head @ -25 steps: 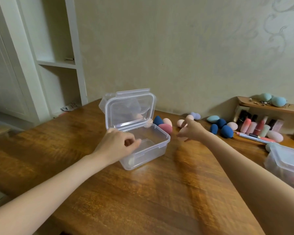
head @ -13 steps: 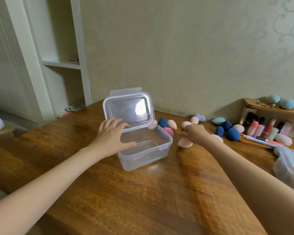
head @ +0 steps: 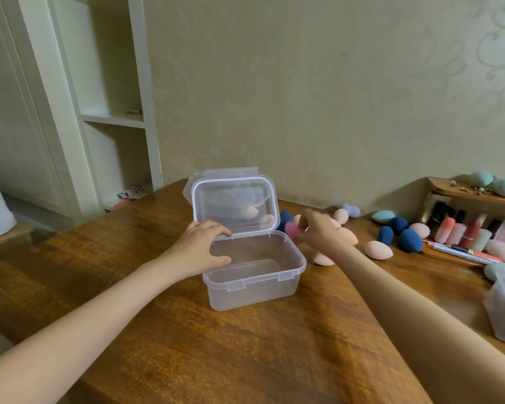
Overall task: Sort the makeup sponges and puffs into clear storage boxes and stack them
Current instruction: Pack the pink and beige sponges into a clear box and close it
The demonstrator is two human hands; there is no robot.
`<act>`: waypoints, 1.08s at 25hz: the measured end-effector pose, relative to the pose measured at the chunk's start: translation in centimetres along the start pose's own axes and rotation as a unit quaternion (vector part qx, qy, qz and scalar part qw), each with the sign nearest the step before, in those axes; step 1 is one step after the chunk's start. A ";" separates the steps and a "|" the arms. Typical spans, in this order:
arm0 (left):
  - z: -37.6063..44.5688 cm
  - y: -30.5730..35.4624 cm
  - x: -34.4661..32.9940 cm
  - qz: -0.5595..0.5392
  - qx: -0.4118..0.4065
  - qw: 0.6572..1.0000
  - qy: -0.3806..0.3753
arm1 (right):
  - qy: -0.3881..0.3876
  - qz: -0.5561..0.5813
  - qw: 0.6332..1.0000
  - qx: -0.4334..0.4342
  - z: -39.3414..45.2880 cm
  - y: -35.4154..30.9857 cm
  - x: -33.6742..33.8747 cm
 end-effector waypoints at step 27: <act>1.4 1.8 -0.5 0.207 0.035 0.977 -0.021 | -0.028 -0.134 0.983 0.119 -3.1 -2.7 6.1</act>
Point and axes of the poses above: each hand's wrist, its own z-axis towards the middle knuckle, its own x-axis out of the back of the hand, y = z × x, the point moved 1 cm from there along z, towards the middle knuckle, and after that the axes turned 13 degrees about -z, right-handed, at the moved point
